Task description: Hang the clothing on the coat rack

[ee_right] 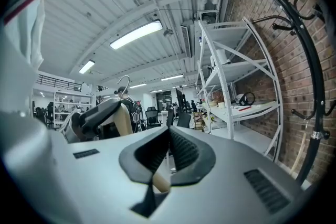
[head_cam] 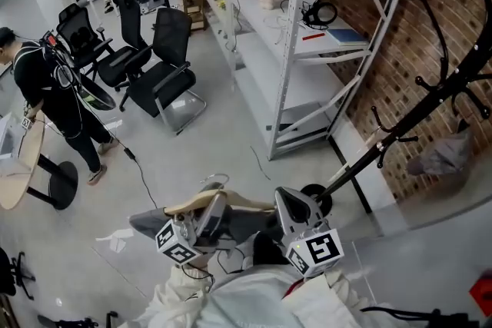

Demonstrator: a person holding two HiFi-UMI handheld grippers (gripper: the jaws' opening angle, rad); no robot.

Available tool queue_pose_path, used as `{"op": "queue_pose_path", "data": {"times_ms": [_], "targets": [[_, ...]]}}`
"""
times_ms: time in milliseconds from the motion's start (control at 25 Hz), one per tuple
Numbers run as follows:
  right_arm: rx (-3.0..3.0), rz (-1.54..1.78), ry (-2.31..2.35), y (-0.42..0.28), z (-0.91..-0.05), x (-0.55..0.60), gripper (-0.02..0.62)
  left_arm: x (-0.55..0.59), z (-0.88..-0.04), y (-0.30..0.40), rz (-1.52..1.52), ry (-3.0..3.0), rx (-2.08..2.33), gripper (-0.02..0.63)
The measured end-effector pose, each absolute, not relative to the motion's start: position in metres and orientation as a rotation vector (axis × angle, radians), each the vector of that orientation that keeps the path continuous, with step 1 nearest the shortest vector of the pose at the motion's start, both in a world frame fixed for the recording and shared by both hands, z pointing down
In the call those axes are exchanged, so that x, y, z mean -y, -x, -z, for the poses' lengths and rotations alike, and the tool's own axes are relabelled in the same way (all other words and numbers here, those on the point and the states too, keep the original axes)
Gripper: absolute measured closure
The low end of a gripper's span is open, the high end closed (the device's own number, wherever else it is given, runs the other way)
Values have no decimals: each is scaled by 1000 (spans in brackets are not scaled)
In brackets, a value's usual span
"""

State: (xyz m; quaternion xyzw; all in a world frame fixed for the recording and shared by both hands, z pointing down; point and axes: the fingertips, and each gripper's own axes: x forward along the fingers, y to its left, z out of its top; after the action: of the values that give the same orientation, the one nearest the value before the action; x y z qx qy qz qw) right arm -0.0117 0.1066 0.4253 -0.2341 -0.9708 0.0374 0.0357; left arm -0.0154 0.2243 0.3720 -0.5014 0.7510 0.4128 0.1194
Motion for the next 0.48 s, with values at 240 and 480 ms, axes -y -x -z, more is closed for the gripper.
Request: {"op": "queue_pose_path", "data": {"times_ms": [240, 480], "targets": [[2994, -125, 729, 54, -425, -101, 571, -220, -372, 55, -1220, 1463, -2189, 505], [3018, -135, 710, 103, -419, -83, 571, -200, -366, 102, -1213, 1500, -2175, 505]]}}
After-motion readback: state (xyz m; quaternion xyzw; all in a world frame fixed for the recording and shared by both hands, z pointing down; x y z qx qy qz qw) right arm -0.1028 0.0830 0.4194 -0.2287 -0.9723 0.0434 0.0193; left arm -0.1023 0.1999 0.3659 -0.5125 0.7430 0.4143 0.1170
